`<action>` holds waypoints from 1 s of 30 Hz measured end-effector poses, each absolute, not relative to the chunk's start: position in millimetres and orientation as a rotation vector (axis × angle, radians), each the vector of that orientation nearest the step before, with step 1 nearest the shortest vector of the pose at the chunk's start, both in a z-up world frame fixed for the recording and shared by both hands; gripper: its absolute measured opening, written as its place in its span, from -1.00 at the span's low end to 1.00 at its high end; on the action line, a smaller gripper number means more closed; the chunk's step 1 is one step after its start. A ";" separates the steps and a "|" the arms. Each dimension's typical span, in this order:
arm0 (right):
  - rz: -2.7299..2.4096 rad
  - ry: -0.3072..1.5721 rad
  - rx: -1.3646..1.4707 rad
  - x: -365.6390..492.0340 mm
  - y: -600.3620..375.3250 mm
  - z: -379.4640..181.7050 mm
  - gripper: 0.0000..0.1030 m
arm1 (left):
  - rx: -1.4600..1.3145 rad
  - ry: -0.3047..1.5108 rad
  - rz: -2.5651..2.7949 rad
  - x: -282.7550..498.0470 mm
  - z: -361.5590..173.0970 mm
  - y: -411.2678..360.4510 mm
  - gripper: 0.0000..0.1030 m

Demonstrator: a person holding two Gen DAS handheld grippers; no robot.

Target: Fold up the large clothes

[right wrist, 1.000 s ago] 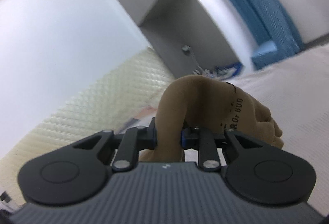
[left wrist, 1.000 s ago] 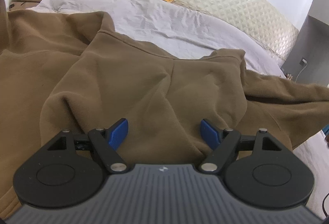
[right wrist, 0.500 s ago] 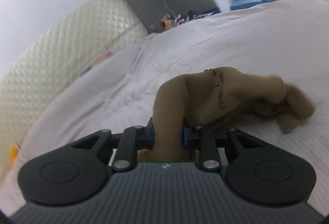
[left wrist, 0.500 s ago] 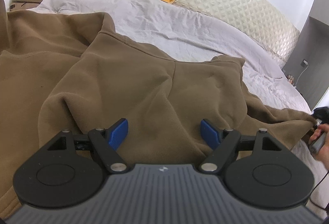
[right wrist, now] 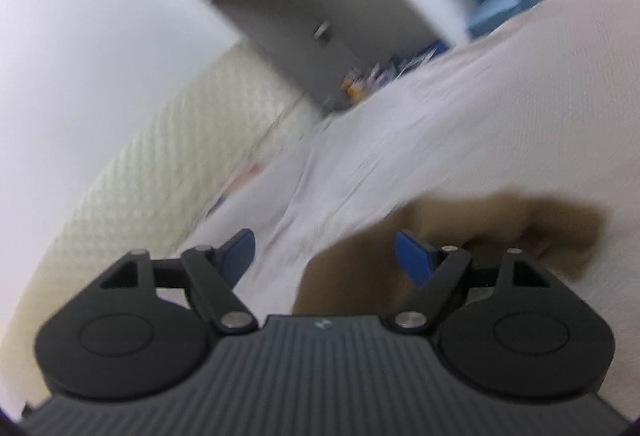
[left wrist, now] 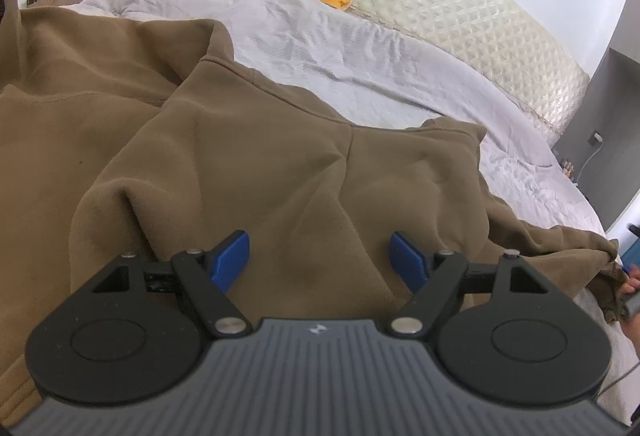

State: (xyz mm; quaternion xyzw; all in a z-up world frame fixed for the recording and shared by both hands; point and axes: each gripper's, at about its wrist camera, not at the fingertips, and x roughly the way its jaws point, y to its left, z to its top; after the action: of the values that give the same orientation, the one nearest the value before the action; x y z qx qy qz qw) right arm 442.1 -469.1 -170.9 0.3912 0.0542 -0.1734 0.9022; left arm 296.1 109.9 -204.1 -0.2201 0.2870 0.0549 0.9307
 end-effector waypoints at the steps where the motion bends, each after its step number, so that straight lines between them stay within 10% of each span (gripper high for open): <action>1: -0.388 0.101 0.817 433.7 -474.4 -170.0 0.57 | -0.452 0.588 0.113 295.7 -204.1 110.2 0.59; 30: -0.682 0.179 0.949 439.1 -545.0 -226.8 0.51 | -0.488 0.584 0.147 298.9 -211.1 114.5 0.59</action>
State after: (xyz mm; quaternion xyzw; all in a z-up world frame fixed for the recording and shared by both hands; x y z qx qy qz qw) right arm 439.1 -545.0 -226.8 0.4475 0.0841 -0.3215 0.8303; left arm 298.9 114.5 -211.1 -0.2380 0.2848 0.0718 0.9258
